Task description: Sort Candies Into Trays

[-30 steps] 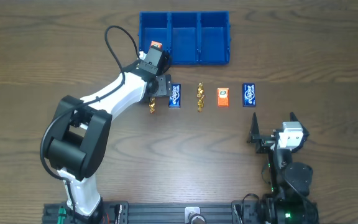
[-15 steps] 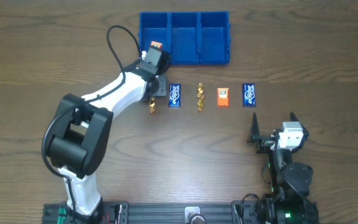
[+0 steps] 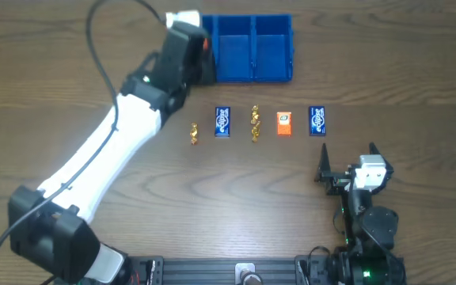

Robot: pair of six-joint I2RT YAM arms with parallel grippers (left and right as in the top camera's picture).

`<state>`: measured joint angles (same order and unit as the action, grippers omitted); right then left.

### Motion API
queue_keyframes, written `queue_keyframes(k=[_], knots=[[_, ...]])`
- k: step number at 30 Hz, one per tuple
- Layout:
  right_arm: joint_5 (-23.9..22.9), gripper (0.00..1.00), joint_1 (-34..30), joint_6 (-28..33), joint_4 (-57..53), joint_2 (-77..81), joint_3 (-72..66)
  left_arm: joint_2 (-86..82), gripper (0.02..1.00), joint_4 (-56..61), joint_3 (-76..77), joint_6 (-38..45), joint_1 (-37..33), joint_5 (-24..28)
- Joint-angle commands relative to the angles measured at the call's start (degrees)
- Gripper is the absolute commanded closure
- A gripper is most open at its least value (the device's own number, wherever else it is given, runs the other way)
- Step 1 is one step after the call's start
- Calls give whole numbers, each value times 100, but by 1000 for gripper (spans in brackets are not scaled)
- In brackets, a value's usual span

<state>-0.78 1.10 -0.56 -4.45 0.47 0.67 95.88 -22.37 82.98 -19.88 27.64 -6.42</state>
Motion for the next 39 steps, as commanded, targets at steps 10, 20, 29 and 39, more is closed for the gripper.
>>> queue_keyframes(k=[10,20,29,39], knots=[[48,3,44,85,-24,-31,-22,2575,715,-975,2363,485,-592,195],[48,3,44,85,-26,-31,-22,2629,673,-1252,2363,503,-673,155],[48,3,44,85,-26,-31,-24,2627,194,-1250,2363,511,-673,151],[48,3,44,85,-24,-31,-24,2492,180,-1908,3622,-1156,1537,-1075]])
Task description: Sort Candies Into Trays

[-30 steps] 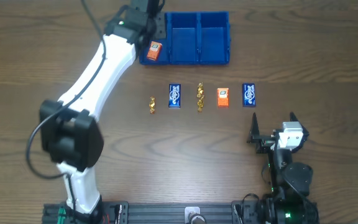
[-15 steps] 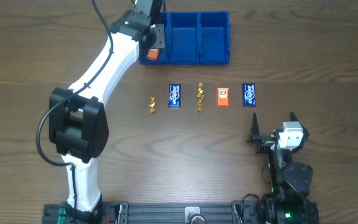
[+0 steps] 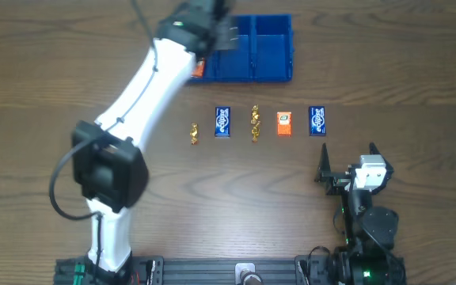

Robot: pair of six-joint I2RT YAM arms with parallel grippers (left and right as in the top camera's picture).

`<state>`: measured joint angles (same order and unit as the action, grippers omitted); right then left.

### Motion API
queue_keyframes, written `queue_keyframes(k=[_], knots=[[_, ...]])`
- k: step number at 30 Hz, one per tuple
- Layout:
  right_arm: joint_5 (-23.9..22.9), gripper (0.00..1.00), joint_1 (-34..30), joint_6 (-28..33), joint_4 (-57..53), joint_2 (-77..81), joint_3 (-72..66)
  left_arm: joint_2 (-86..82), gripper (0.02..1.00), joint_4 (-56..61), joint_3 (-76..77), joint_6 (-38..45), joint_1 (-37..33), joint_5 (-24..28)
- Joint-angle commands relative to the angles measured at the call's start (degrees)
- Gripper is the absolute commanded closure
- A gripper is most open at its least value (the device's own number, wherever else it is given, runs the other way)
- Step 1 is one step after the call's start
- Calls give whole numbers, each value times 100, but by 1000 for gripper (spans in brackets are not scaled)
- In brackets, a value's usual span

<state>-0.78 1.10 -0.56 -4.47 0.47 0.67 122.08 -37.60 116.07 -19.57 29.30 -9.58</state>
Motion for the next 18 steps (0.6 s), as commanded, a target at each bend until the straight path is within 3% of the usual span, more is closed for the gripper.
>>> queue_keyframes(k=[1,7,18], knots=[[50,3,44,85,-22,-31,-24,-48,183,-472,310,-1421,1635,-752],[48,3,44,85,-22,-31,-24,850,176,-605,306,-2236,2413,-638],[50,3,44,85,-22,-31,-22,1676,205,-890,302,-2702,2358,-39]])
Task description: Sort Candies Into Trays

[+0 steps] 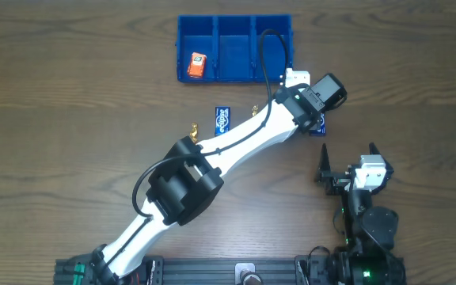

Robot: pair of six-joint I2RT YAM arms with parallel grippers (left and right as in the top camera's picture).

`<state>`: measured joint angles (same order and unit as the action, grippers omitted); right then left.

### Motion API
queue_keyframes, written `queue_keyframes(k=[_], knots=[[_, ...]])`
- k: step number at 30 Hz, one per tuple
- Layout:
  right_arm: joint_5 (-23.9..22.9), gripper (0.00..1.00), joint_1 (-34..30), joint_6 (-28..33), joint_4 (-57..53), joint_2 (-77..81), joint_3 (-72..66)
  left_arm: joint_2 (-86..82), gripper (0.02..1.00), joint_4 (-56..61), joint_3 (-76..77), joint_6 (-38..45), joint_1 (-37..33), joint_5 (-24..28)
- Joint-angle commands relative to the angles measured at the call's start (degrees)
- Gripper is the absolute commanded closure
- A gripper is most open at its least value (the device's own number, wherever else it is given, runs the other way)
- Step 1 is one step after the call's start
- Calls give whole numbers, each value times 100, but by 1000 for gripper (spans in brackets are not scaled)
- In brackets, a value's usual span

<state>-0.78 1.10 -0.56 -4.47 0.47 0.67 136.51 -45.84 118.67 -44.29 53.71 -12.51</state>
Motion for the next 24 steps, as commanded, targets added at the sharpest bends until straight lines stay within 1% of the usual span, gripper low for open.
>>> queue_keyframes(k=[1,6,9,21,22,23,24], knots=[[50,3,44,85,-22,-31,-24,251,207,-68,42,-227,-87,306],[50,3,44,85,-24,-31,-22,258,222,-83,-87,-254,-120,601],[48,3,44,85,-22,-31,-24,258,222,-85,-269,-376,-153,662],[48,3,44,83,-22,-31,-24,439,242,-63,-428,-407,-162,688],[50,1,44,85,-24,-31,-24,476,253,-61,-428,-422,-160,702],[48,3,44,85,-22,-31,-22,498,297,-59,-428,-422,-160,702],[50,3,44,85,-22,-31,-24,501,415,-50,-428,-420,-155,667]])
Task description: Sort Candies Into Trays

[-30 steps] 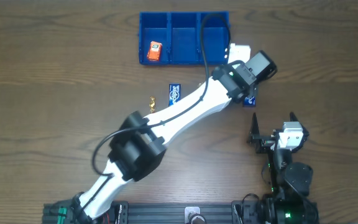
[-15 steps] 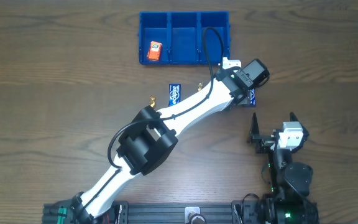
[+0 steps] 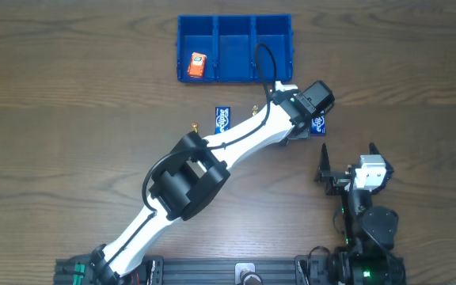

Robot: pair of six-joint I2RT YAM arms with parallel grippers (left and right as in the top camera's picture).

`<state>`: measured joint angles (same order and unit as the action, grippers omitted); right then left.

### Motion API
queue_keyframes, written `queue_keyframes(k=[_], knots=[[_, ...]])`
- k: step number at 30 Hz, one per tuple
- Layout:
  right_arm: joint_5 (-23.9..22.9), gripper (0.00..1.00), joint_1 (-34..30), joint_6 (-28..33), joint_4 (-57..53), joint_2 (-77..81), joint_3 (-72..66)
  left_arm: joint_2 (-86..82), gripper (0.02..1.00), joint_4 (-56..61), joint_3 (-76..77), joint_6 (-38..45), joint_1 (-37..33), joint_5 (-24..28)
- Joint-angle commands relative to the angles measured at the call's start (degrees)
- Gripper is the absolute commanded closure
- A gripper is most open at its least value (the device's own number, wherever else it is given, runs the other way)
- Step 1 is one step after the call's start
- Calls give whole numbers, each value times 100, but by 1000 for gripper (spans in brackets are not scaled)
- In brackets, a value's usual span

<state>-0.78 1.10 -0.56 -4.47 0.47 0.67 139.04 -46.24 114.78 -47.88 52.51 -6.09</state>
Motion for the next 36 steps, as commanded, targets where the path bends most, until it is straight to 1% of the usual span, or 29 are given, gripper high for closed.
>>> queue_keyframes(k=[1,3,4,7,9,11,13,16,18,19,21,25,28,32,36], knots=[[48,3,44,85,-24,-31,-22,245,500,-9,-39,-59,-31,4],[48,3,44,83,-22,-31,-24,247,634,-7,-39,-59,-4,-50],[48,3,44,85,-22,-31,-22,247,667,-7,-39,-59,15,-74],[48,3,44,85,-22,-31,-24,249,704,9,-39,-57,52,-118],[50,3,44,85,-24,-31,-24,212,709,17,28,-13,74,-184],[48,3,44,85,-24,-31,-24,-7,706,20,50,13,92,-358],[48,3,44,85,-22,-31,-24,-511,700,22,50,229,101,-837],[50,3,44,85,-24,-31,-24,-1521,680,101,50,1025,-116,-1556],[48,3,44,85,-22,-31,-22,-1937,684,103,50,1429,-382,-1755],[48,3,44,85,-22,-31,-24,-2205,684,105,50,1725,-651,-1794],[50,3,44,85,-22,-31,-24,-2461,691,105,50,2009,-1049,-1718],[50,3,44,85,-22,-31,-22,-2629,702,109,48,2531,-2006,-1110],[48,3,44,83,-24,-31,-24,-2590,706,291,-190,2830,-2573,-588],[48,3,44,83,-22,-31,-22,-2590,700,968,-981,3152,-2944,-107],[48,3,44,83,-24,-31,-24,-2590,700,1624,-1899,3257,-3080,96]])
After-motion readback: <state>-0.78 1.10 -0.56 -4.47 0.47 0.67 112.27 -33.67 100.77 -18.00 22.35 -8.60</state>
